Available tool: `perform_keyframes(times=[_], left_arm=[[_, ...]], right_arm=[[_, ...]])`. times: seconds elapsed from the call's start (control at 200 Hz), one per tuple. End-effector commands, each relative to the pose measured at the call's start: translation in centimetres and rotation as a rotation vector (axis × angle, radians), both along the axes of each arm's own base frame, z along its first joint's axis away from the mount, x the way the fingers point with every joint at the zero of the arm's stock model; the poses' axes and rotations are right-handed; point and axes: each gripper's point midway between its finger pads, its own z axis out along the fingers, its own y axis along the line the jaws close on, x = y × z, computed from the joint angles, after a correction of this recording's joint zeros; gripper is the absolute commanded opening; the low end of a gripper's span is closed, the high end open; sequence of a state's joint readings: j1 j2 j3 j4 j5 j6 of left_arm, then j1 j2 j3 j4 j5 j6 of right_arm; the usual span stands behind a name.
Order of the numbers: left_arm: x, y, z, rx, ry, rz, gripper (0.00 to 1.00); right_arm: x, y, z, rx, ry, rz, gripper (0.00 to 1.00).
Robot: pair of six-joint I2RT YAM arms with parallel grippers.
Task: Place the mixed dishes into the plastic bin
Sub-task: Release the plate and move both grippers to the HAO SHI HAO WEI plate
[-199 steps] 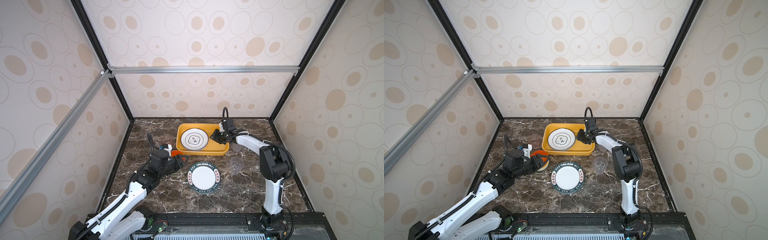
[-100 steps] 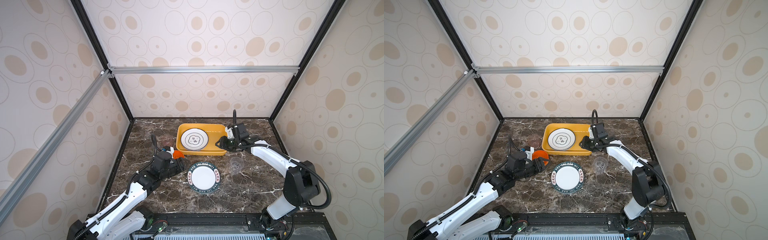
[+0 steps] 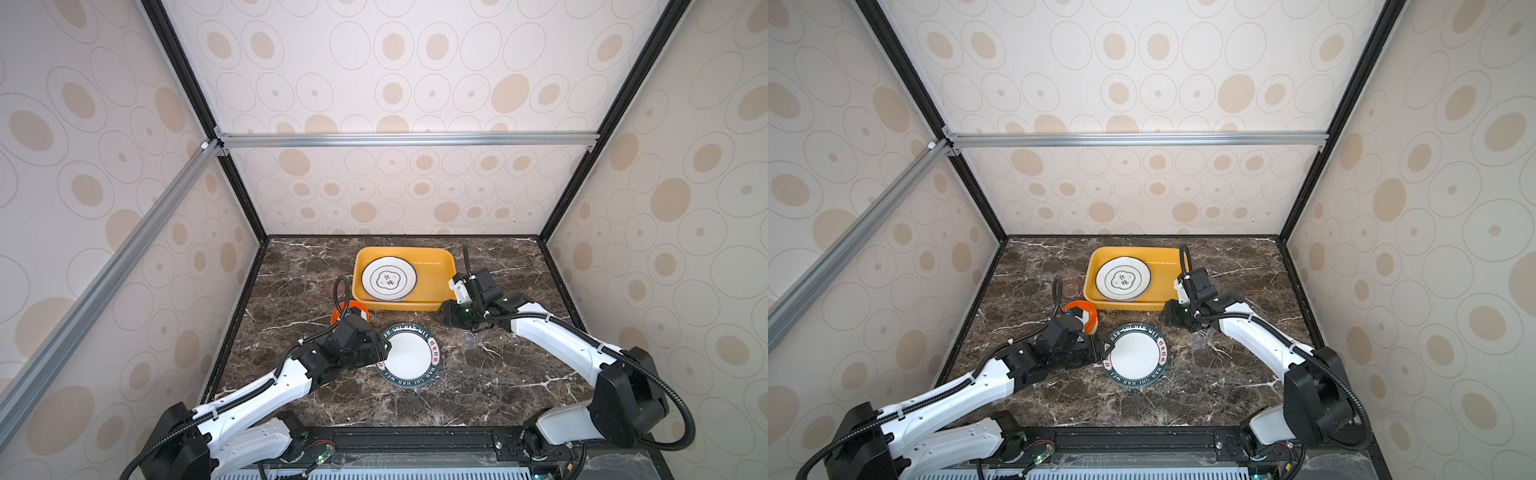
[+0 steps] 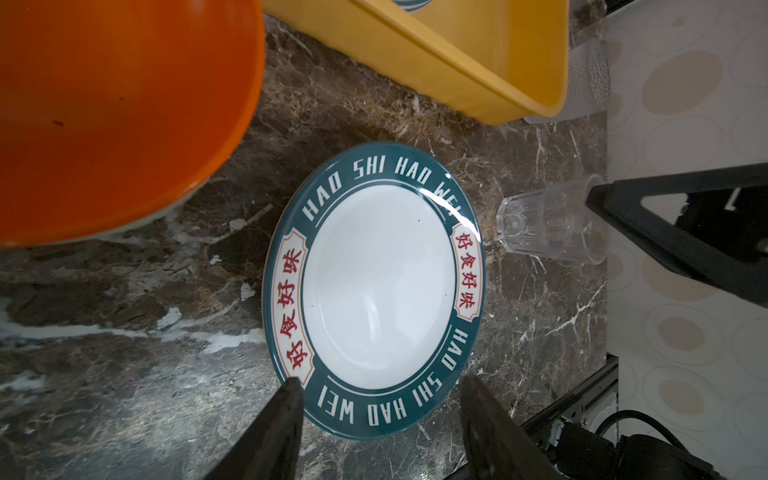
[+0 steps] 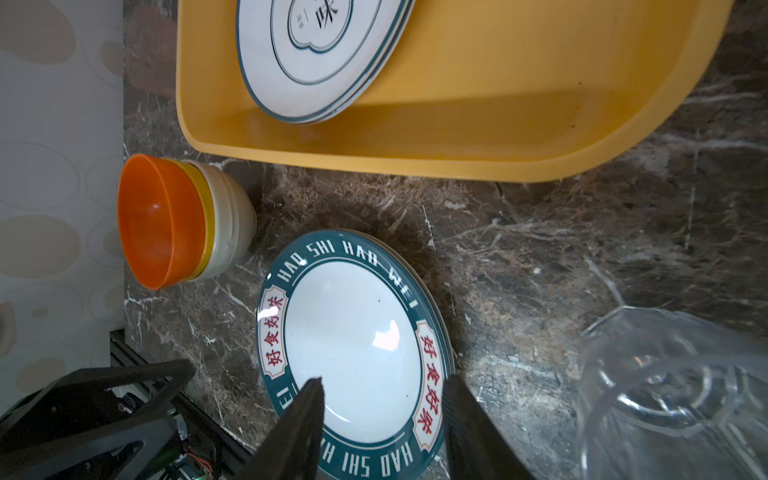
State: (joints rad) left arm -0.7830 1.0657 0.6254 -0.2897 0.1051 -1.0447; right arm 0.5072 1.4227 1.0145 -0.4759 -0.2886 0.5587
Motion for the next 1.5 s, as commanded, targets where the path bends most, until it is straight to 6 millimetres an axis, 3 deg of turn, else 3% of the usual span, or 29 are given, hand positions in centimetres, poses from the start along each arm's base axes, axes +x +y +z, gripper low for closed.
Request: perform_keyframes(times=[0.0, 0.33, 0.745, 1.496], left_arm=[[-0.2, 0.5, -1.5, 0.053, 0.020, 0.034, 0.59], [-0.5, 0.9, -3.7, 0.072, 0.038, 0.052, 0.57], [-0.3, 0.0, -5.2, 0.092, 0.055, 0.016, 0.53], [-0.3, -0.1, -6.0, 0.113, 0.066, 0.008, 0.52]], right_arm=[[-1.0, 0.2, -1.5, -0.058, 0.020, 0.025, 0.49], [-1.8, 1.4, -4.8, -0.150, 0.070, 0.052, 0.48], [-2.0, 1.8, -7.4, -0.179, 0.120, 0.061, 0.46], [-2.0, 2.0, -8.5, -0.206, 0.131, 0.063, 0.46]])
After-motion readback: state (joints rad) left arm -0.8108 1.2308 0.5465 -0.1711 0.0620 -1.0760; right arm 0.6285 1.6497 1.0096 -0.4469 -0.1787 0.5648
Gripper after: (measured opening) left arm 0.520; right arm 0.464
